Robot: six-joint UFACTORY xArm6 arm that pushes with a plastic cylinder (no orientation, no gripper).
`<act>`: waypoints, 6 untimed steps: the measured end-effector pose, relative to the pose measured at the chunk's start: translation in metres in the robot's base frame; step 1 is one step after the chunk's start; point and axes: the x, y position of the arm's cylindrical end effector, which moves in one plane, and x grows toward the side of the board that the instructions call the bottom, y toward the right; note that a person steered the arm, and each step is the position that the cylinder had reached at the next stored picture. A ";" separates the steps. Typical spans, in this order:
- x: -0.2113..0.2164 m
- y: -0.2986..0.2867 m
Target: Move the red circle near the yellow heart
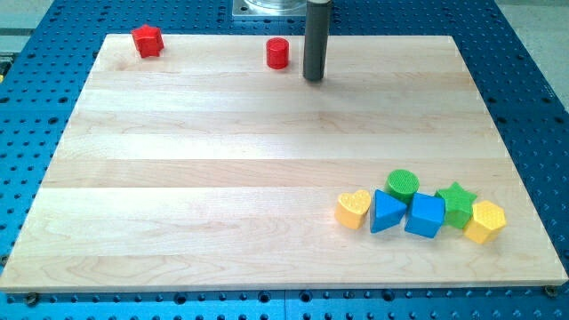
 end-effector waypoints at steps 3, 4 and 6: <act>-0.040 -0.100; 0.008 -0.100; 0.062 -0.072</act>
